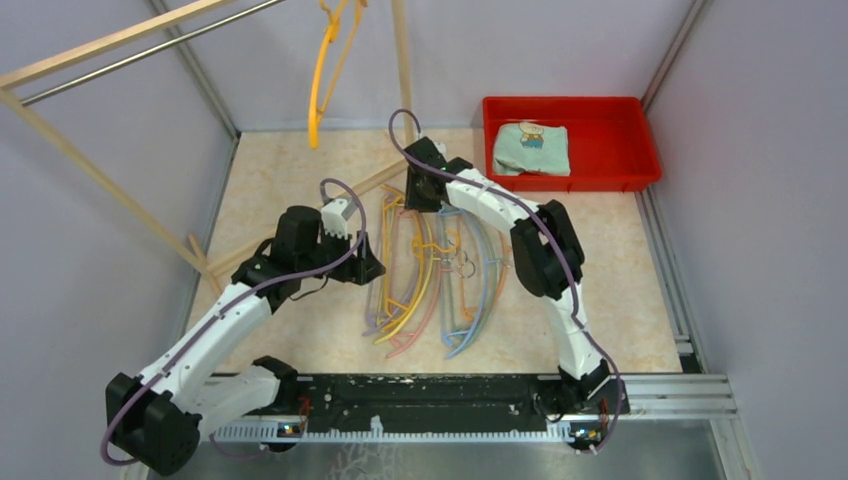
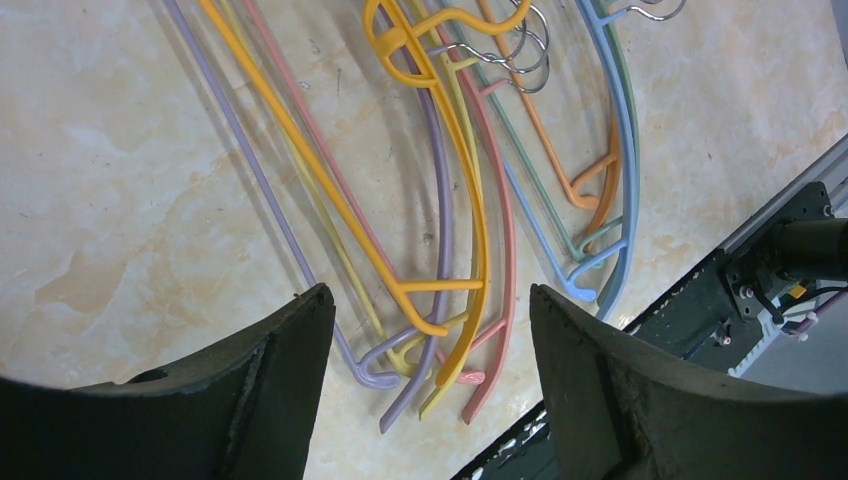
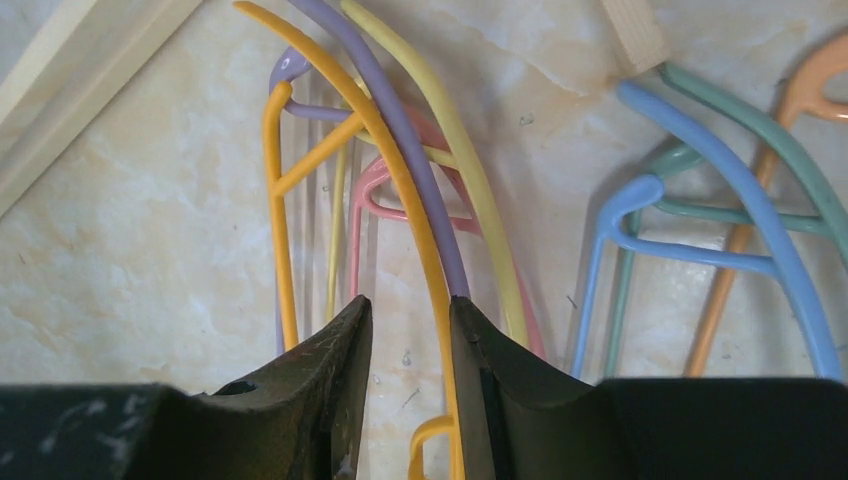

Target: Organize the hangers

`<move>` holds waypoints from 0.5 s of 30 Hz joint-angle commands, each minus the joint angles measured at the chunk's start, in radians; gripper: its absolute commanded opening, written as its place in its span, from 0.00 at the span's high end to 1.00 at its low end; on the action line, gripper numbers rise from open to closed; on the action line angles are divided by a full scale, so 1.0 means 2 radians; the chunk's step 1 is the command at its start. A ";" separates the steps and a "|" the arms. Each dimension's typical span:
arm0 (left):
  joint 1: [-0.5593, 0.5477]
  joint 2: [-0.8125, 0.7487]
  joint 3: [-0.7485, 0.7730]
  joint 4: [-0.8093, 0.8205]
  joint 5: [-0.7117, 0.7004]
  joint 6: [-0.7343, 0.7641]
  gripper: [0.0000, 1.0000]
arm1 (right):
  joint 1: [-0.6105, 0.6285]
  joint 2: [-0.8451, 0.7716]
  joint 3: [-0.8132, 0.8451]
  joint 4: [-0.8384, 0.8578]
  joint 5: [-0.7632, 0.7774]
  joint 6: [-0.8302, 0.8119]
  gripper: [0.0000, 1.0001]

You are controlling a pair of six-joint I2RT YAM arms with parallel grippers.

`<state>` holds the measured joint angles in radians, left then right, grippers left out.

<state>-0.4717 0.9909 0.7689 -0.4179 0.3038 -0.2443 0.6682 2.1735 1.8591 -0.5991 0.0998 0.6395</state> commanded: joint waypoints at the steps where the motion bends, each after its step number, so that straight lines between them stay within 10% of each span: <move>1: -0.004 0.005 0.010 0.019 0.002 -0.002 0.23 | 0.009 0.030 0.021 -0.017 -0.013 -0.014 0.65; 15: -0.011 0.005 0.014 0.018 -0.007 -0.010 0.23 | 0.010 0.023 0.003 -0.019 -0.009 -0.021 0.88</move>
<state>-0.4843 1.0012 0.7689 -0.4091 0.2958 -0.2649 0.6785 2.2589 1.8652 -0.6483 0.0856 0.6022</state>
